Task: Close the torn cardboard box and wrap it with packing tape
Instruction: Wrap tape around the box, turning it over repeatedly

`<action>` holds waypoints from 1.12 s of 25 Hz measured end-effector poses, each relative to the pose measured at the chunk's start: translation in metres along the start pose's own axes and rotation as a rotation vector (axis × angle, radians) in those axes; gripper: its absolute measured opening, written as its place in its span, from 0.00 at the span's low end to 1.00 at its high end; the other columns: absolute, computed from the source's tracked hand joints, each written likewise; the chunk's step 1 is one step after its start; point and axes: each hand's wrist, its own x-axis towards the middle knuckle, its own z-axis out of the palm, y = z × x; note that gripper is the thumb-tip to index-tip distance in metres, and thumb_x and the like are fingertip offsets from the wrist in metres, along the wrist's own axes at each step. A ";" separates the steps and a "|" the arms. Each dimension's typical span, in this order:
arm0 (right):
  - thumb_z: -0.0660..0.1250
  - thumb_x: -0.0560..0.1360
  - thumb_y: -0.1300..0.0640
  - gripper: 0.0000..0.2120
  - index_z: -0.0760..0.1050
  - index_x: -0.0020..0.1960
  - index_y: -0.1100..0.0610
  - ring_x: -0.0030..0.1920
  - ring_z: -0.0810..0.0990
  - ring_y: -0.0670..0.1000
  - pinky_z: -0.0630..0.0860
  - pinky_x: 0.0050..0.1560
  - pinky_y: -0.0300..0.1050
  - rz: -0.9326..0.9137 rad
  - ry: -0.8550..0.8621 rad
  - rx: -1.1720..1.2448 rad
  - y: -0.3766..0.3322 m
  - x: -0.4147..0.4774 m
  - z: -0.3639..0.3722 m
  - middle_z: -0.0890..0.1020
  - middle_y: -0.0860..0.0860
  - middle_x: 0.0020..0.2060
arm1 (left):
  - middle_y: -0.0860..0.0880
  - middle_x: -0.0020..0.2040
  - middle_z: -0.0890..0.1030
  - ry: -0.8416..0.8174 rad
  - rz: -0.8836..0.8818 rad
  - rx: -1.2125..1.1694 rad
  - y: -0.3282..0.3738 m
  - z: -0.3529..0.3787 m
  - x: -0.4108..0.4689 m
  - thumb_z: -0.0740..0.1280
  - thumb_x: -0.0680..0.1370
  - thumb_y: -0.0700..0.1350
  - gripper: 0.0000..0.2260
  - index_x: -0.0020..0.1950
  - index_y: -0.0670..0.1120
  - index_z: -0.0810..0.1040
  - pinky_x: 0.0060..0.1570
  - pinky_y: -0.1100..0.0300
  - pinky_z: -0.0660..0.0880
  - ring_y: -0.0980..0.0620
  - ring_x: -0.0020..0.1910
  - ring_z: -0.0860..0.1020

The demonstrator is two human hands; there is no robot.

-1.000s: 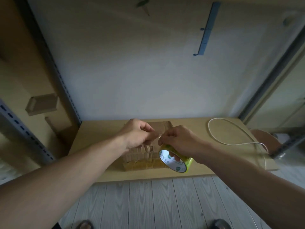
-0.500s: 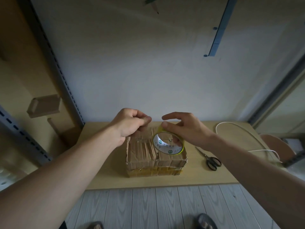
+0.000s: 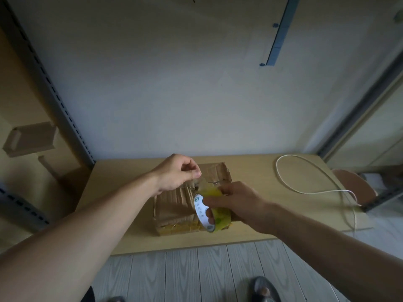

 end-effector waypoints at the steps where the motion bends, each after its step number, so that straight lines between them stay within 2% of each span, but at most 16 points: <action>1: 0.74 0.73 0.57 0.11 0.80 0.51 0.63 0.39 0.83 0.56 0.80 0.45 0.51 0.018 -0.008 0.102 0.004 -0.003 -0.002 0.85 0.60 0.40 | 0.47 0.44 0.83 -0.031 0.016 0.031 0.000 0.006 0.006 0.71 0.79 0.42 0.03 0.47 0.44 0.82 0.44 0.61 0.75 0.54 0.43 0.78; 5: 0.69 0.77 0.62 0.12 0.77 0.57 0.67 0.48 0.84 0.59 0.81 0.54 0.53 0.123 -0.122 0.289 0.028 -0.015 -0.002 0.84 0.64 0.49 | 0.51 0.42 0.82 -0.253 0.122 0.247 0.008 0.030 0.026 0.71 0.79 0.44 0.03 0.46 0.47 0.82 0.48 0.56 0.76 0.54 0.42 0.78; 7: 0.66 0.78 0.63 0.11 0.76 0.58 0.67 0.51 0.84 0.59 0.80 0.57 0.52 0.189 -0.190 0.257 0.040 -0.017 0.000 0.84 0.63 0.50 | 0.50 0.44 0.83 -0.433 0.133 0.326 0.007 0.040 0.032 0.71 0.79 0.44 0.02 0.47 0.47 0.82 0.50 0.56 0.77 0.53 0.44 0.80; 9: 0.64 0.79 0.64 0.09 0.75 0.58 0.66 0.50 0.84 0.57 0.80 0.56 0.50 0.217 -0.161 0.208 0.053 -0.016 0.002 0.85 0.61 0.49 | 0.48 0.46 0.84 -0.529 0.120 0.353 0.002 0.046 0.037 0.72 0.79 0.44 0.03 0.49 0.46 0.83 0.51 0.57 0.78 0.52 0.46 0.82; 12: 0.64 0.79 0.67 0.05 0.76 0.54 0.64 0.45 0.85 0.54 0.81 0.55 0.54 0.150 0.057 0.155 0.070 -0.007 0.012 0.86 0.58 0.45 | 0.49 0.42 0.83 -0.518 0.072 0.313 -0.001 0.050 0.042 0.72 0.79 0.44 0.02 0.47 0.47 0.82 0.44 0.62 0.76 0.54 0.41 0.79; 14: 0.62 0.79 0.68 0.06 0.76 0.53 0.63 0.42 0.85 0.53 0.80 0.54 0.54 0.125 0.125 0.122 0.077 -0.003 0.021 0.86 0.58 0.46 | 0.50 0.40 0.82 -0.506 0.054 0.314 -0.001 0.053 0.043 0.72 0.79 0.44 0.02 0.47 0.47 0.82 0.41 0.65 0.74 0.55 0.39 0.78; 17: 0.60 0.79 0.67 0.08 0.75 0.56 0.62 0.42 0.85 0.53 0.80 0.48 0.46 0.131 0.086 0.149 0.071 -0.005 0.023 0.86 0.58 0.48 | 0.51 0.39 0.82 -0.449 0.068 0.356 -0.003 0.059 0.044 0.73 0.78 0.44 0.03 0.45 0.47 0.82 0.40 0.65 0.74 0.57 0.37 0.77; 20: 0.64 0.79 0.63 0.05 0.77 0.54 0.60 0.43 0.85 0.55 0.80 0.45 0.46 0.124 0.035 0.226 0.055 -0.011 0.009 0.86 0.59 0.45 | 0.52 0.39 0.83 -0.384 0.108 0.333 -0.003 0.058 0.048 0.73 0.78 0.43 0.05 0.42 0.49 0.82 0.43 0.61 0.75 0.58 0.38 0.79; 24: 0.67 0.76 0.66 0.06 0.80 0.52 0.65 0.48 0.84 0.60 0.81 0.50 0.48 0.028 -0.082 0.365 0.040 -0.022 -0.007 0.84 0.64 0.48 | 0.56 0.33 0.81 -0.416 0.170 0.236 0.006 0.048 0.057 0.72 0.79 0.42 0.07 0.42 0.49 0.81 0.38 0.62 0.73 0.59 0.34 0.77; 28: 0.66 0.77 0.65 0.06 0.78 0.53 0.65 0.47 0.84 0.60 0.80 0.51 0.49 -0.061 -0.137 0.355 0.030 -0.027 -0.016 0.84 0.63 0.47 | 0.51 0.37 0.80 -0.447 0.163 0.090 0.015 0.032 0.059 0.71 0.79 0.40 0.03 0.46 0.43 0.81 0.37 0.67 0.72 0.59 0.34 0.76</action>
